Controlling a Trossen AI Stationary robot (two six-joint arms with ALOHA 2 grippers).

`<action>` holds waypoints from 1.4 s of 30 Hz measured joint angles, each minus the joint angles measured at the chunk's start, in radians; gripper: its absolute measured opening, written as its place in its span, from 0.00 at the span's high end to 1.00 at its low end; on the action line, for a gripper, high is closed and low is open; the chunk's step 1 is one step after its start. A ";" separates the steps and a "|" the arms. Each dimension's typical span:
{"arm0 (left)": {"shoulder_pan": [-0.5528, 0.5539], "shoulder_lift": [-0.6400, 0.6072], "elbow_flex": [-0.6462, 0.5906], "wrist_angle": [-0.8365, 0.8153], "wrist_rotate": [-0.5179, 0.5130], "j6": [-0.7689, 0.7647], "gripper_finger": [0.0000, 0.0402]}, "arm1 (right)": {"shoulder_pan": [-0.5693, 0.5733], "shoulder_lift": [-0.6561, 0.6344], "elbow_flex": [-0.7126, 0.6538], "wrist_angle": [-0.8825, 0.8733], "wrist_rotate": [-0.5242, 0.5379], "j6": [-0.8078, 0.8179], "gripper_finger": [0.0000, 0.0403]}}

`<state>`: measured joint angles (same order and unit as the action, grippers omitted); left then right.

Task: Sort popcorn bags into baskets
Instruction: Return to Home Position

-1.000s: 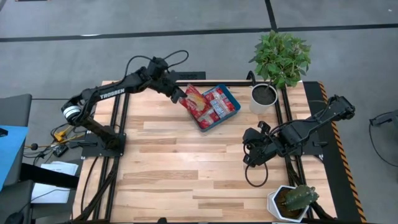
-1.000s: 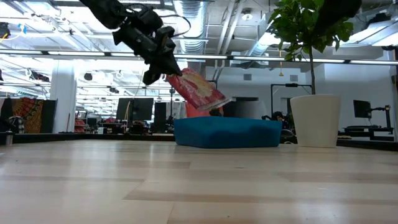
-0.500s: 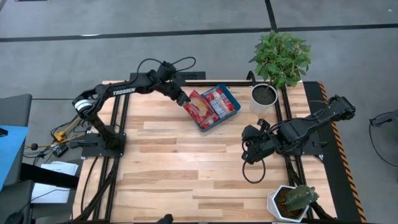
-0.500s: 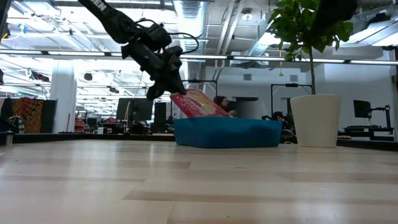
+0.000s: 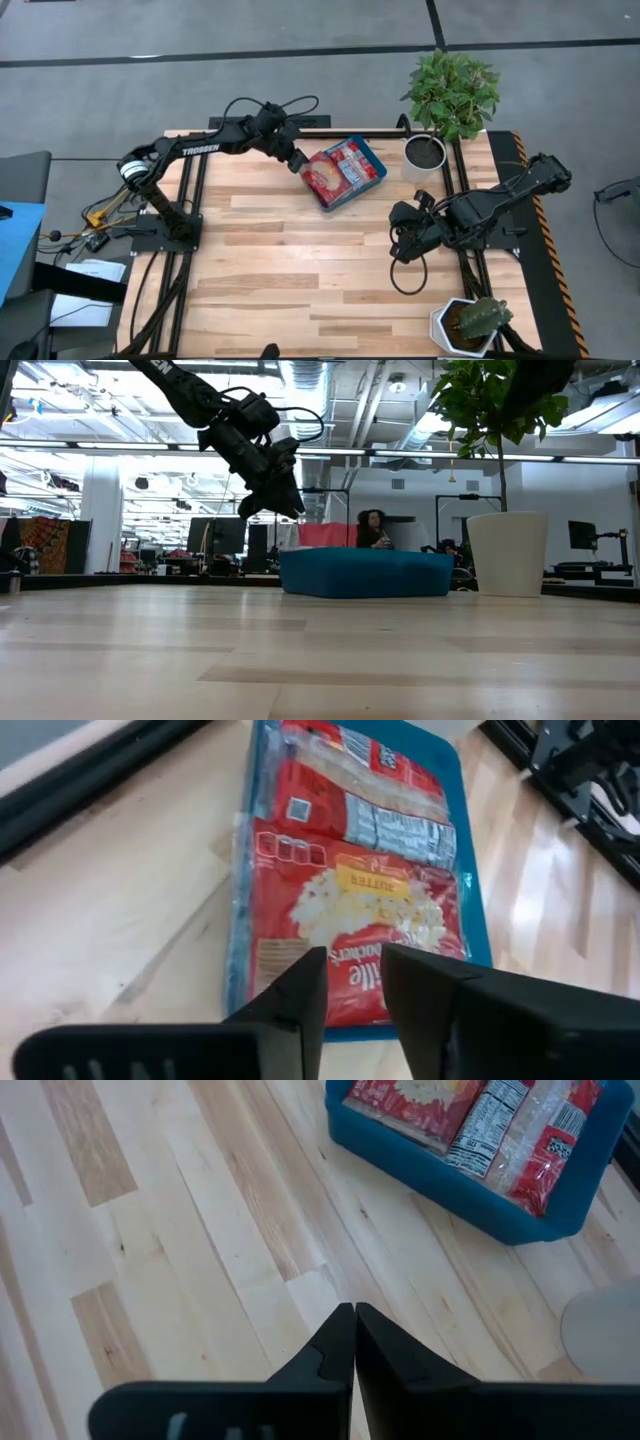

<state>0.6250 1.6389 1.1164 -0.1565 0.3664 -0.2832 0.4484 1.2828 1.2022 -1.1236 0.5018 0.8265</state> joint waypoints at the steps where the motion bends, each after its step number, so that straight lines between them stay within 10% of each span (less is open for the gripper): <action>1: 0.000 0.000 0.000 0.002 -0.006 0.000 0.78 | 0.000 0.000 0.000 0.000 0.000 0.000 0.91; 9: 0.012 0.000 0.033 -0.009 0.029 -0.028 0.71 | -0.017 0.000 0.000 0.020 0.045 0.000 0.91; 25: 0.068 -0.050 0.587 -0.038 0.869 -0.122 0.74 | -0.098 -0.333 0.147 0.181 0.248 -0.543 0.95; 34: 0.068 -0.224 0.559 -0.299 0.781 0.296 0.74 | -0.098 -0.655 0.036 0.166 0.314 -0.478 0.92; 42: -0.030 -0.473 0.147 -0.111 0.585 0.280 0.74 | -0.098 -0.932 -0.377 0.506 0.258 -0.491 0.95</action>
<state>0.5953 1.1662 1.2635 -0.2671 0.9517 -0.0031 0.3502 0.3506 0.8250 -0.6176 0.7601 0.3352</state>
